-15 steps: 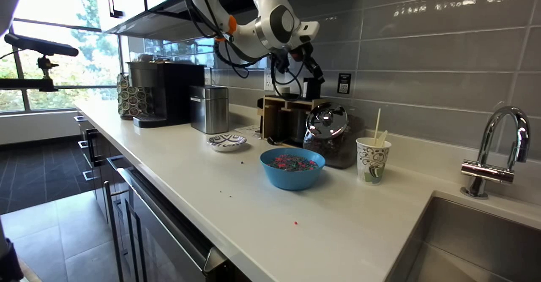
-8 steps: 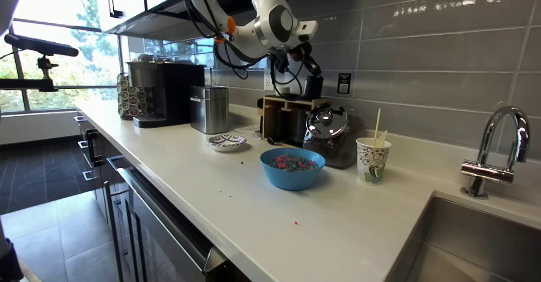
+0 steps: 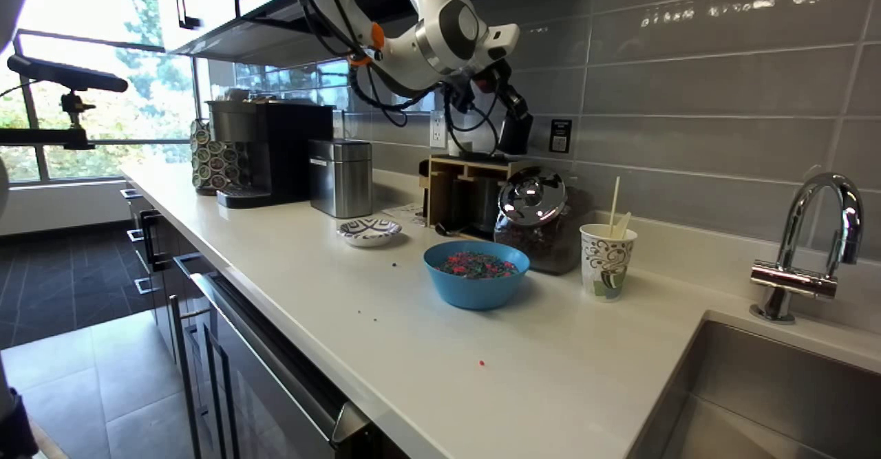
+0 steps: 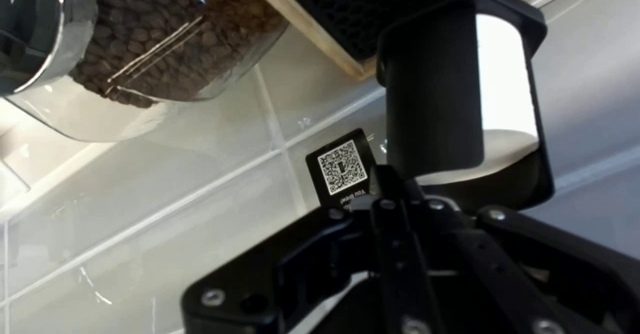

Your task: Remove the black object from the top of the wooden stand and put it on the left side of the counter.

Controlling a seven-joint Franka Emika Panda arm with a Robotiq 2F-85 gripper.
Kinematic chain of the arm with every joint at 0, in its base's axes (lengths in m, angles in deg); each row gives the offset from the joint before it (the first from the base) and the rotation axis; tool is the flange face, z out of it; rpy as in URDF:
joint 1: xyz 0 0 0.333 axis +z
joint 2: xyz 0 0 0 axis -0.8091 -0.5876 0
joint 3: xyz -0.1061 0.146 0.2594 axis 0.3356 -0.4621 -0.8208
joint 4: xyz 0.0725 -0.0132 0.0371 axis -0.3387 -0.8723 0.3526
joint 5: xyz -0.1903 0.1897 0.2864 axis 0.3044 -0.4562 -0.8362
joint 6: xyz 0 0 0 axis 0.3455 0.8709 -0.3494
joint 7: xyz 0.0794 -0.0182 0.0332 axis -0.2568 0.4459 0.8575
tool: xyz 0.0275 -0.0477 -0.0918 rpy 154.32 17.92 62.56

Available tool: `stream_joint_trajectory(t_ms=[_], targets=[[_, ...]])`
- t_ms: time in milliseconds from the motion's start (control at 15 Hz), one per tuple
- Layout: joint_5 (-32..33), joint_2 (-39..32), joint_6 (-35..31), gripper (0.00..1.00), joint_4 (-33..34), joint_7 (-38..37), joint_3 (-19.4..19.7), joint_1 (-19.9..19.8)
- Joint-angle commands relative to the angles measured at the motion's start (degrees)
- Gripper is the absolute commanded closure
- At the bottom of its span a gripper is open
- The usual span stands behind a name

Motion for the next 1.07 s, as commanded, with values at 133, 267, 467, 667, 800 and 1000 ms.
stream_joint_trajectory(t_ms=[133, 267, 467, 667, 800, 1000], targets=[[9.08, 8.96, 3.09, 1.0, -7.87, 0.61, 3.87, 4.28], [13.47, 13.27, 3.83, 1.0, -11.91, 0.89, 4.52, 5.85], [20.77, 19.65, 4.9, 1.0, -17.7, 0.11, 4.33, 7.66], [26.42, 25.82, 6.39, 1.0, -23.17, 0.22, 3.05, 8.47], [29.4, 29.22, 7.0, 1.0, -26.41, -0.2, 2.0, 8.69], [31.47, 33.32, 5.67, 1.0, -31.24, 0.67, -0.1, 9.16]])
